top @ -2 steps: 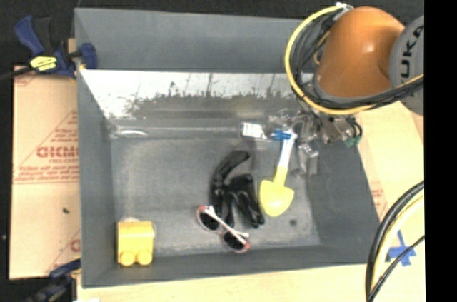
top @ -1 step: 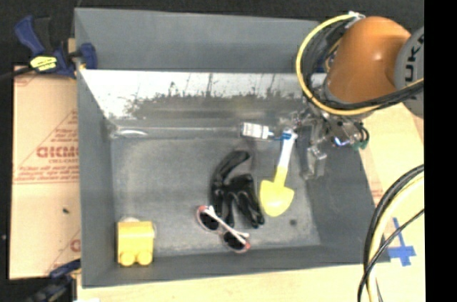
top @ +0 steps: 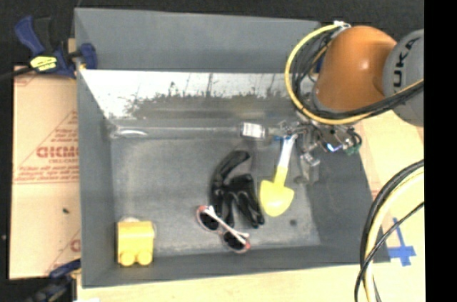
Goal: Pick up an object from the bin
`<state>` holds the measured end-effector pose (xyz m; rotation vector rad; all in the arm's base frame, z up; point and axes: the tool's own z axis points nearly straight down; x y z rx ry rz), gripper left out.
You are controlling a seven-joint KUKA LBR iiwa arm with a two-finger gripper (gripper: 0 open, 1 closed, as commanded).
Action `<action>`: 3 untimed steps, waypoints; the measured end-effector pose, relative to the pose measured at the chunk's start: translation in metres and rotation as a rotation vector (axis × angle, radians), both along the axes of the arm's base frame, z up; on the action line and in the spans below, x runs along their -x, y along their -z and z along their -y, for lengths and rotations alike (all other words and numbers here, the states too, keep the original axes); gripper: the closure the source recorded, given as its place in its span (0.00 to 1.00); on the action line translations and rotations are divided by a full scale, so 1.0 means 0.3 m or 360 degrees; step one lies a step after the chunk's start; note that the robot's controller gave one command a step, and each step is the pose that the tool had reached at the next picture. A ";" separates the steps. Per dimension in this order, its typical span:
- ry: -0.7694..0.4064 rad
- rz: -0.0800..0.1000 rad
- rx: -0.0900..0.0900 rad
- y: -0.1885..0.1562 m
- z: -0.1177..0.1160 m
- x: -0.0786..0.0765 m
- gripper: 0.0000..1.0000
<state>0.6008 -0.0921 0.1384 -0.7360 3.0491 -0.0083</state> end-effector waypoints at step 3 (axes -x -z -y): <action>-0.0370 0.0028 0.0004 0.222 -0.225 -0.074 0.00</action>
Offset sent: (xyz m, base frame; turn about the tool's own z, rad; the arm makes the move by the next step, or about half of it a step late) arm 0.0074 0.0556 -0.0555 -0.1498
